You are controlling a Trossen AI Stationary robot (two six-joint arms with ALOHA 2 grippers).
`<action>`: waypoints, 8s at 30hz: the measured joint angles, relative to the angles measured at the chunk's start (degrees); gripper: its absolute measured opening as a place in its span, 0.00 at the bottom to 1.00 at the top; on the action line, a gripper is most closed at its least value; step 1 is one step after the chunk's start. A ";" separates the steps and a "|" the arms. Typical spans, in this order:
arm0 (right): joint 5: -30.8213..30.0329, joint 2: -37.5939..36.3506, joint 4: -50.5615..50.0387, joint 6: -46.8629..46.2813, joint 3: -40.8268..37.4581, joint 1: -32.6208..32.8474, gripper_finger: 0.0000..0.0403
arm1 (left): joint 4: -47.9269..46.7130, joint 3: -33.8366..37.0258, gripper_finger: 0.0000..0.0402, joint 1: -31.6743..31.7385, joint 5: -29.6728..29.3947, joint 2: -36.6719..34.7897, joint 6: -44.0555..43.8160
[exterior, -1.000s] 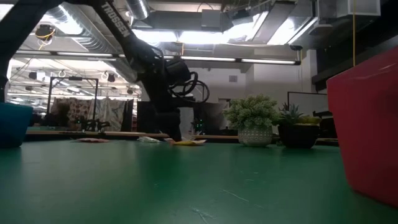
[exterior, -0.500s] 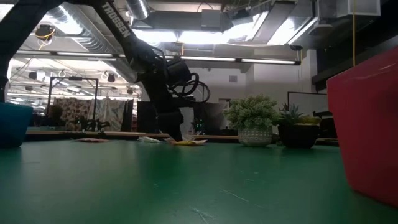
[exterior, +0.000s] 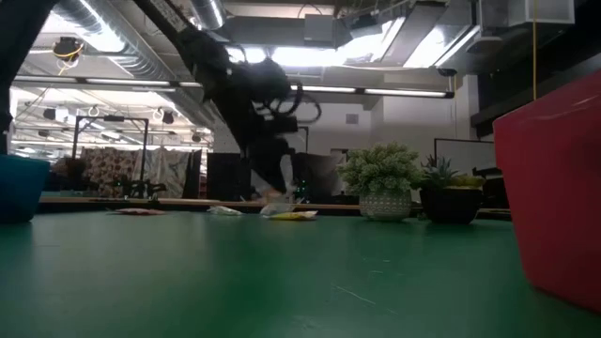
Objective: Sort candy
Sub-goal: Put the transparent candy into the orange bin, then put the yellow candy into the green bin
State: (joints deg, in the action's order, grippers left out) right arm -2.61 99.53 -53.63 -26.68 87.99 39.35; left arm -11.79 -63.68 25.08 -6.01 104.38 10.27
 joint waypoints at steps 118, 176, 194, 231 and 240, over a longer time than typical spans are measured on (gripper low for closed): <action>-16.13 14.66 25.29 25.68 0.02 -47.03 0.48 | -27.91 -0.15 0.50 -63.12 -6.88 -20.37 -65.12; 9.15 26.62 0.20 25.86 17.91 -47.31 0.05 | -27.56 -0.15 0.50 -63.40 -7.42 -20.37 -65.19; 11.42 23.27 -36.02 24.45 44.26 -19.36 0.05 | -27.52 -0.15 0.50 -63.70 -8.38 -20.37 -65.16; 13.96 10.89 -36.30 -33.59 3.45 23.65 0.05 | -23.28 -0.15 0.50 -66.07 -13.03 -20.37 -65.25; 14.23 10.95 -36.26 -32.97 2.95 23.63 0.11 | -23.25 -0.15 0.50 -66.07 -13.59 -20.37 -65.19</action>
State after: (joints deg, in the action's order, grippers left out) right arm 11.61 110.48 -89.89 -59.64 90.94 62.98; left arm -35.05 -63.83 -40.99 -19.60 84.01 -54.92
